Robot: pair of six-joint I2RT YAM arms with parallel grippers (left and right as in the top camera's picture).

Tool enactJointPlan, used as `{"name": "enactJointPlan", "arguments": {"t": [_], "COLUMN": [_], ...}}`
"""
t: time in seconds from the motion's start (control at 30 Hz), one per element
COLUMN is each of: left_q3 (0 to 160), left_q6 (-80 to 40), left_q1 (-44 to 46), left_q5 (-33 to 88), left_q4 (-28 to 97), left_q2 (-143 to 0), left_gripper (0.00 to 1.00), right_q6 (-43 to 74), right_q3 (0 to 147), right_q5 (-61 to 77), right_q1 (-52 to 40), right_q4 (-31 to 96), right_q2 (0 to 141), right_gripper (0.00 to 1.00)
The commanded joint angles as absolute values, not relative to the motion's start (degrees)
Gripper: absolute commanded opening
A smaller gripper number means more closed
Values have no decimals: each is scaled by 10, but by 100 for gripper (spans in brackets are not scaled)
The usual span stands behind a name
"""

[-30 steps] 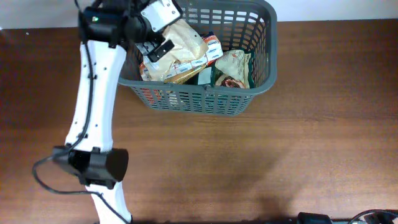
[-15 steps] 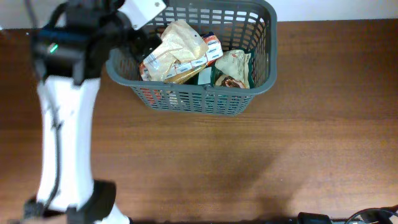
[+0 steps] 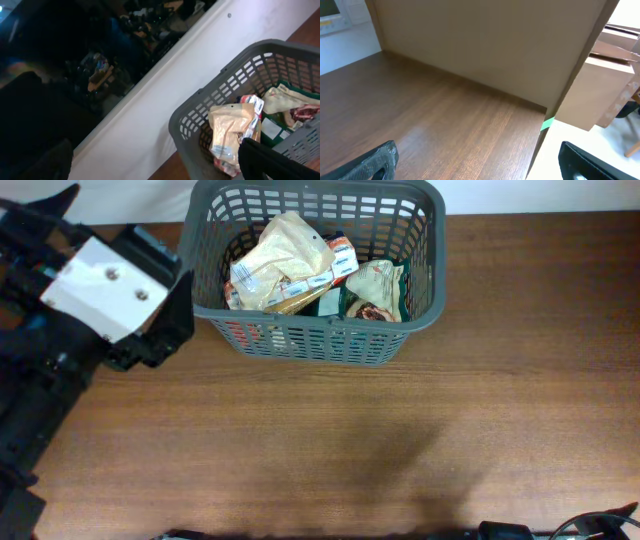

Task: Pack container

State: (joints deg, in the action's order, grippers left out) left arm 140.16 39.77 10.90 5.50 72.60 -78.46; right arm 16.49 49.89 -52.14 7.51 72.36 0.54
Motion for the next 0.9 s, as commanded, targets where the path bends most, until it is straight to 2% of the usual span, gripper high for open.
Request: {"name": "enactJointPlan", "arguments": {"t": [0.0, 0.77, 0.87], "left_q3": [1396, 1396, 1396], "left_q6": [378, 327, 327], "left_q1": [107, 107, 107], "left_q5": [51, 51, 51], "left_q4": [727, 743, 750], "left_q2": [-785, -658, -640], "left_gripper": [99, 99, 99], "right_q6": [168, 168, 168], "right_q3": [495, 495, 493], "right_q5": [-514, -514, -425], "right_q1": [72, 72, 71], "right_q4": [722, 722, 722], "right_q2": [3, 3, 3], "right_gripper": [99, 99, 99]}}
